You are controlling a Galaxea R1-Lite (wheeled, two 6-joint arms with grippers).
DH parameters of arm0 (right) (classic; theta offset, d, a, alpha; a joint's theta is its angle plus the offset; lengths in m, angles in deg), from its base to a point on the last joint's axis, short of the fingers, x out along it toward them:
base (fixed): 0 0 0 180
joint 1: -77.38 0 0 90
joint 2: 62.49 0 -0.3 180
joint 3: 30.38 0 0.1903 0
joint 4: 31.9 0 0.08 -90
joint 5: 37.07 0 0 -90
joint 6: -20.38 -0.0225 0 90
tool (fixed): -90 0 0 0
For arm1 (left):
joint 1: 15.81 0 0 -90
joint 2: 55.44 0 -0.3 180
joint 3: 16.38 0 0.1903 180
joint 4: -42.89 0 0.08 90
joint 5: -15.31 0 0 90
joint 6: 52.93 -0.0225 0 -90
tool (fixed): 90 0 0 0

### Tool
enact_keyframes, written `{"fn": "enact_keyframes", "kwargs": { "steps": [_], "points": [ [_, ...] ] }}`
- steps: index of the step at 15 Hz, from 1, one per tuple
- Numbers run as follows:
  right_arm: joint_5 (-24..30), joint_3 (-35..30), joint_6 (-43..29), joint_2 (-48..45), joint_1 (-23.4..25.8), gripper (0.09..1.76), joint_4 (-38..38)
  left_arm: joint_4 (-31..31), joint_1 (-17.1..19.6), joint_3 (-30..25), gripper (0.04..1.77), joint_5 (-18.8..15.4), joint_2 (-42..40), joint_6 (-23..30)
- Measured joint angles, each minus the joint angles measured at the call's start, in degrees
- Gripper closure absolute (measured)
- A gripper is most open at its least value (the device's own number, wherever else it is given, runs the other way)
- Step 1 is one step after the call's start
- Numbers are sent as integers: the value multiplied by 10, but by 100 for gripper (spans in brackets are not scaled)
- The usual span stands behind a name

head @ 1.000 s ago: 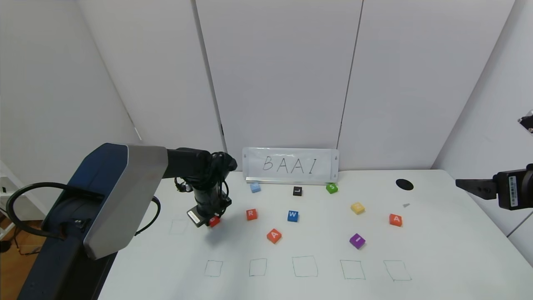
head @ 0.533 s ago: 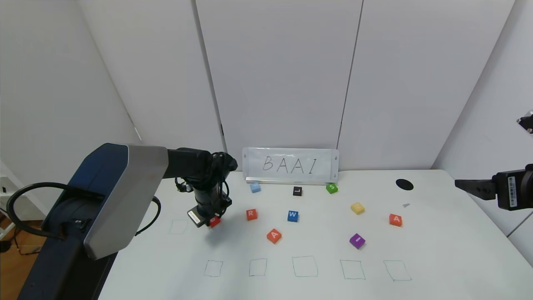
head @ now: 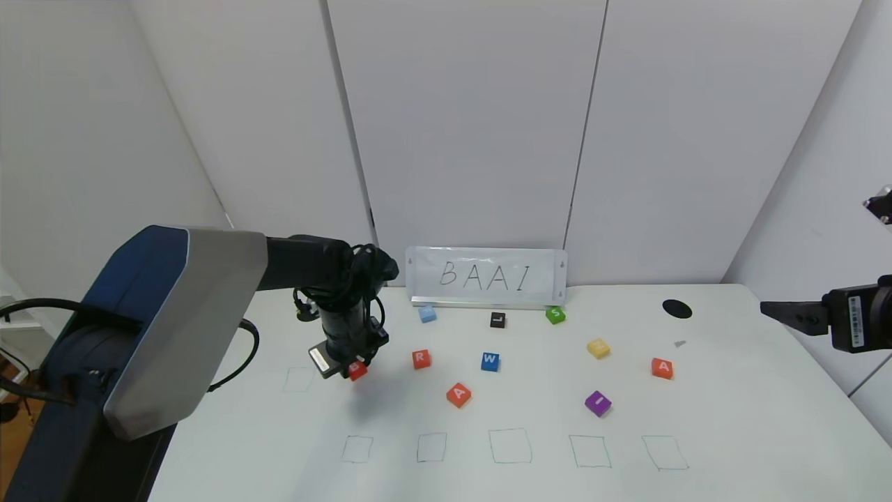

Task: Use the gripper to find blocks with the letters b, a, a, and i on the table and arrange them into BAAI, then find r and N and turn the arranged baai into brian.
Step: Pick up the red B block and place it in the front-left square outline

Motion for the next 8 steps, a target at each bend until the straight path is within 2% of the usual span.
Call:
{"fn": "enact_keyframes", "kwargs": {
  "steps": [3, 8],
  "points": [
    [0, 0, 0, 0, 0, 14, 0, -31, -17, -64, 131, -10, -40, -53],
    [-1, 0, 0, 1, 0, 14, 0, -131, -35, -224, 131, -24, -116, -172]
  ]
}}
